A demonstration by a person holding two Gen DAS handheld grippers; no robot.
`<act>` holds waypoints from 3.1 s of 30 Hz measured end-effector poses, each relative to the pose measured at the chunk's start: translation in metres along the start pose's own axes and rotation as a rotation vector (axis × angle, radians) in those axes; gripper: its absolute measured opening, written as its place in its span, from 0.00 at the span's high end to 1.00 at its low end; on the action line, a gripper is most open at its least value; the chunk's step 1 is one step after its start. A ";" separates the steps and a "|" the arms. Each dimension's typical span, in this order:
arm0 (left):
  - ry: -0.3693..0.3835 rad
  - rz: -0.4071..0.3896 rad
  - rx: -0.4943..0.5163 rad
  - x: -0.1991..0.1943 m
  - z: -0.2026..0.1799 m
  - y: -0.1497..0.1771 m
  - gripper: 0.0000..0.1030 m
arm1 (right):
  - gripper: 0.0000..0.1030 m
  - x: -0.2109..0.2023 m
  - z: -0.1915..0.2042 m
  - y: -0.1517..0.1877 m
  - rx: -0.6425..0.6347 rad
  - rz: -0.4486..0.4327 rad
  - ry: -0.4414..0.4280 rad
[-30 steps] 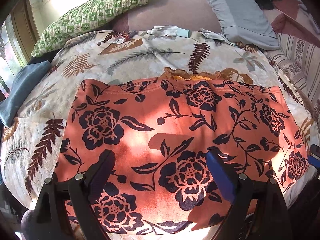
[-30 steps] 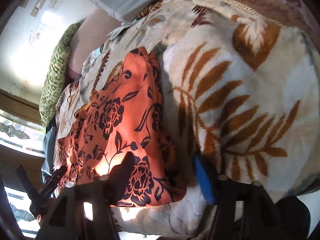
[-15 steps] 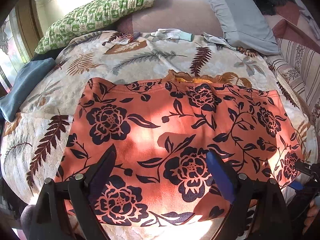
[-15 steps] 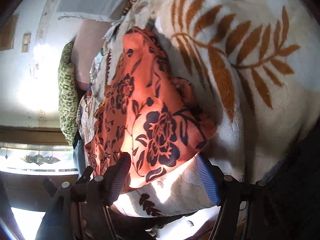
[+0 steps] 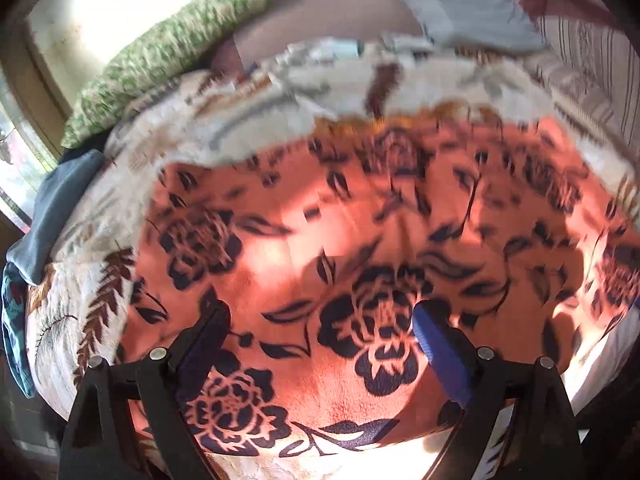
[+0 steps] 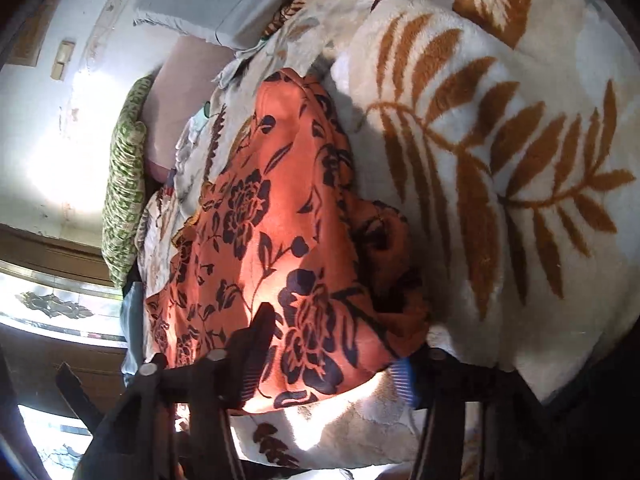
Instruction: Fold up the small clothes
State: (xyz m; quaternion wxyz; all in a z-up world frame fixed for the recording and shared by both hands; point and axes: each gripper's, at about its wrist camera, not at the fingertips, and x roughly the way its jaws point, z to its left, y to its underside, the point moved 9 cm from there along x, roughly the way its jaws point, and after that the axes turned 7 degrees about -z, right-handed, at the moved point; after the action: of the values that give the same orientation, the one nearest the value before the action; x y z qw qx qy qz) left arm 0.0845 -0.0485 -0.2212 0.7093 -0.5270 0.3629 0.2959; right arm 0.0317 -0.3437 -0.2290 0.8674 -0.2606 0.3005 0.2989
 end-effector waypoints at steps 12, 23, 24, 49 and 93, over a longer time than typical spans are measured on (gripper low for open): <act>0.023 -0.307 -0.394 -0.103 0.128 -0.017 0.09 | 0.87 -0.026 0.159 0.002 -0.467 -0.121 0.015; -0.238 -0.312 -0.786 -0.148 0.323 0.091 0.09 | 0.82 0.103 0.319 0.192 -0.744 0.208 -0.162; -0.241 -0.288 -0.808 -0.144 0.327 0.101 0.09 | 0.76 0.125 0.318 0.214 -0.746 0.263 -0.188; 0.341 0.018 -0.874 -0.056 0.167 0.059 0.30 | 0.27 0.049 0.224 0.127 -0.374 0.153 -0.372; 0.116 -0.213 -0.566 -0.093 0.163 -0.017 0.49 | 0.18 0.127 0.219 0.112 -0.374 0.304 -0.308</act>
State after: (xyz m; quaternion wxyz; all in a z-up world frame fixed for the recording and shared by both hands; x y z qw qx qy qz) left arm 0.0793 0.1000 -0.1059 0.5397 -0.7546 0.2486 0.2785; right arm 0.1178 -0.0826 -0.1962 0.7850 -0.3197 0.1405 0.5117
